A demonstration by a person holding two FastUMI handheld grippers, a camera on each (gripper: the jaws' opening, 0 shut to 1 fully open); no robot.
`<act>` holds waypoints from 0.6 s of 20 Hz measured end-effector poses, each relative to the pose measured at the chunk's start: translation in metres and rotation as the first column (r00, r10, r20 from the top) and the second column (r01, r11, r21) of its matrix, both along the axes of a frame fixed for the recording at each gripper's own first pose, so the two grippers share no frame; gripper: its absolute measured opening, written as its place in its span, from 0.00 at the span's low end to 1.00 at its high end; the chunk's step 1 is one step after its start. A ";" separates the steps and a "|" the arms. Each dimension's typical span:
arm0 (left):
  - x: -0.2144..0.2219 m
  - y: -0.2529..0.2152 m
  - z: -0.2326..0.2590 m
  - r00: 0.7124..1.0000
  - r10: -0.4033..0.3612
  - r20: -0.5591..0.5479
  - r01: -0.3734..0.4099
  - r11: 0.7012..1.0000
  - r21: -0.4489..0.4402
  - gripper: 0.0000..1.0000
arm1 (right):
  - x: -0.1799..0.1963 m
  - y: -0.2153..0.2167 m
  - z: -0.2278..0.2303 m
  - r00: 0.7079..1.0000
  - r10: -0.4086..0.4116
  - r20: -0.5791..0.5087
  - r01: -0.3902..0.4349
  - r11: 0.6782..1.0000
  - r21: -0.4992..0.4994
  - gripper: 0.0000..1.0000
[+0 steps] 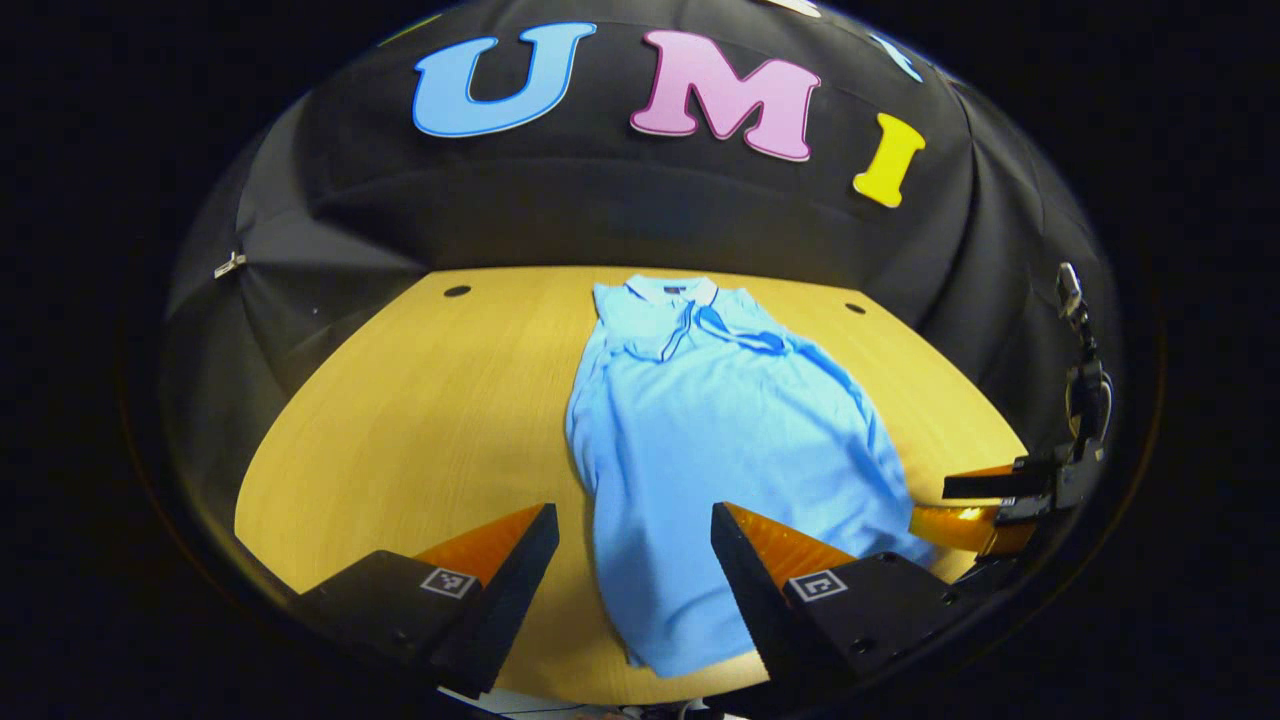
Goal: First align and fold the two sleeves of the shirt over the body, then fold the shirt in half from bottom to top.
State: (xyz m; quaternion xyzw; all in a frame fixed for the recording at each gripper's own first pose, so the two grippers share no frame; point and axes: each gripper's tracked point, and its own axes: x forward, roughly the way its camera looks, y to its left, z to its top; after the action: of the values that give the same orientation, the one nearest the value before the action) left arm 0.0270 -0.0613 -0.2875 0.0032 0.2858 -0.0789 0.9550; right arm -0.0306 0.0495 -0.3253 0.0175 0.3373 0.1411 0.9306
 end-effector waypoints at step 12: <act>-0.045 0.004 -0.064 0.989 0.063 -0.136 -0.053 0.995 0.081 0.98 | -0.016 0.009 -0.022 0.999 -0.045 -0.021 0.045 0.999 -0.028 0.99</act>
State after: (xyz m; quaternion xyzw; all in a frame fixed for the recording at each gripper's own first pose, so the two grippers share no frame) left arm -0.0182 -0.0573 -0.3517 0.0262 0.3541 -0.0400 0.9340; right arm -0.0470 0.0581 -0.3475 0.0138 0.3487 0.1152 0.9300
